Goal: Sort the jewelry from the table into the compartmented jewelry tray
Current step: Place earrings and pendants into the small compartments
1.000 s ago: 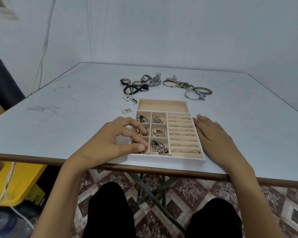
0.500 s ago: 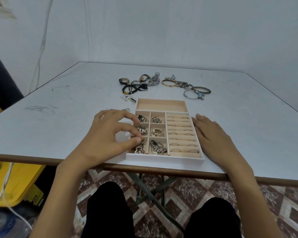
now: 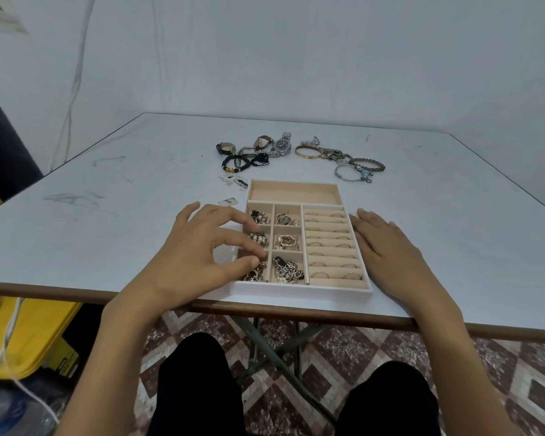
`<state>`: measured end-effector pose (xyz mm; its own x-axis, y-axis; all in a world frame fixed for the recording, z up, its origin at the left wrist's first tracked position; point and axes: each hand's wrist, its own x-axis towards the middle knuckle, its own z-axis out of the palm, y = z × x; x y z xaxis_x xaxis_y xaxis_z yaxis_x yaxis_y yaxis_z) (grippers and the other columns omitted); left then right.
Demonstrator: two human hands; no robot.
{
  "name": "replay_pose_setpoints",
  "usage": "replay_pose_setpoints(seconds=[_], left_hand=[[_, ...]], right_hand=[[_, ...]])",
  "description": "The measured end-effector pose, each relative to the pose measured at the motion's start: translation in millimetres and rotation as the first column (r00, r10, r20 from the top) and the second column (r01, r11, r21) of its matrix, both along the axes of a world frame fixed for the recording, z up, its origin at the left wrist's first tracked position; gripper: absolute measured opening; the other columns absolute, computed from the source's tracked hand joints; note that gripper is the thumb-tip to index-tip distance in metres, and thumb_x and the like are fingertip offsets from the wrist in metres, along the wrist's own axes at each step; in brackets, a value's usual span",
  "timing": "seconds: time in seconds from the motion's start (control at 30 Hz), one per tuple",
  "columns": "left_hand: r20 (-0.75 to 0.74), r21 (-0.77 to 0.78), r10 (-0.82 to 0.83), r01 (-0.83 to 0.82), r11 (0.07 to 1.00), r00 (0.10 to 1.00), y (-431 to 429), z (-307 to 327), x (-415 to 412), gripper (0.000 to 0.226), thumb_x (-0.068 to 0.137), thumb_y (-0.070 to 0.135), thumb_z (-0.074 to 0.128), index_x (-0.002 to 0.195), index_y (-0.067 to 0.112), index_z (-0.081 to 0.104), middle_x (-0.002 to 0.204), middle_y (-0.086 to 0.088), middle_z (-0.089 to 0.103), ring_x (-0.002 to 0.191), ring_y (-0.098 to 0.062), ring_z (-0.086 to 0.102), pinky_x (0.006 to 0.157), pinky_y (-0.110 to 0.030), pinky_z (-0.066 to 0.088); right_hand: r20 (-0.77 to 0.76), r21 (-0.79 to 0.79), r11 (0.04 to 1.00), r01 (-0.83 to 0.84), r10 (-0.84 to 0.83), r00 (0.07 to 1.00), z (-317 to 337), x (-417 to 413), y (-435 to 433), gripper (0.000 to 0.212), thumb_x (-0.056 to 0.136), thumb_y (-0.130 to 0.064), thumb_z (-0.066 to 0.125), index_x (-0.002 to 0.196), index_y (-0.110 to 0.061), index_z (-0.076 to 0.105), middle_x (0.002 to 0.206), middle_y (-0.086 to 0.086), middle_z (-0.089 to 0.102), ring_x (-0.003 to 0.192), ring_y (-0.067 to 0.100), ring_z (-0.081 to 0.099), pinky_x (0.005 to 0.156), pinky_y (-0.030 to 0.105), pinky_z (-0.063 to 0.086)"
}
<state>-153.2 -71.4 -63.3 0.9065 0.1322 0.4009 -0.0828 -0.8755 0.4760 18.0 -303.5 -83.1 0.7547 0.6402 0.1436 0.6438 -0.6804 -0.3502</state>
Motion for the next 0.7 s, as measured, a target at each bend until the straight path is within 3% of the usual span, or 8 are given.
replay_pose_setpoints(seconds=[0.47, 0.7], left_hand=[[-0.026, -0.006, 0.033, -0.033, 0.999, 0.999, -1.6, -1.9, 1.7, 0.028, 0.07, 0.066, 0.051, 0.081, 0.049, 0.071, 0.114, 0.031, 0.055, 0.122, 0.007, 0.038, 0.117, -0.05, 0.007], [0.042, -0.027, -0.025, 0.026, 0.999, 0.999, 2.6, 6.5, 7.1, 0.022, 0.076, 0.06, 0.057, 0.085, 0.046, 0.072, 0.112, 0.026, 0.06, 0.115, 0.002, 0.048, 0.108, -0.051, 0.028]], right_hand=[[-0.002, 0.007, 1.0, 0.0, 0.0, 1.0, -0.2, 0.0, -0.2, 0.046, 0.105, -0.032, 0.022, 0.15, -0.027, 0.028, 0.159, -0.004, 0.02, 0.147, 0.009, 0.013, 0.119, 0.029, 0.005], [0.009, 0.003, 1.0, -0.01, 0.01, 1.0, -0.9, 0.8, 0.2, 0.046, 0.105, -0.032, 0.022, 0.15, -0.028, 0.029, 0.159, -0.003, 0.021, 0.147, 0.009, 0.013, 0.118, 0.03, 0.005]])
